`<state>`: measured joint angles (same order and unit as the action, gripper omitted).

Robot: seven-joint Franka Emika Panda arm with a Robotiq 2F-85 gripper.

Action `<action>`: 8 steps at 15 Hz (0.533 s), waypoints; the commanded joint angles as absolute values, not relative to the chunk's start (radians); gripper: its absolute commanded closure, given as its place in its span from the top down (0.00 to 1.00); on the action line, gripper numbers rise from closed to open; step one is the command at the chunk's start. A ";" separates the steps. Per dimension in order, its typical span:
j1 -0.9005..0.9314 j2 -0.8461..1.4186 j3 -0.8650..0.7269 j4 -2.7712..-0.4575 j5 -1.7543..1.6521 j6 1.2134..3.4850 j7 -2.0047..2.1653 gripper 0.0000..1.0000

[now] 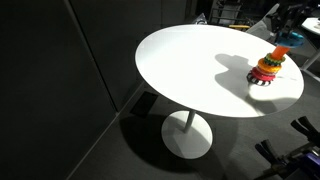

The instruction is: Put the blue ring on the stack

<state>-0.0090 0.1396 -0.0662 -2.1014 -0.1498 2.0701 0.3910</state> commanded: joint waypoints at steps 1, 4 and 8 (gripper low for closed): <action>-0.016 0.118 -0.067 -2.121 -0.139 2.084 0.372 0.12; -0.016 0.116 -0.067 -2.121 -0.136 2.082 0.370 0.37; -0.017 0.115 -0.067 -2.122 -0.134 2.080 0.367 0.70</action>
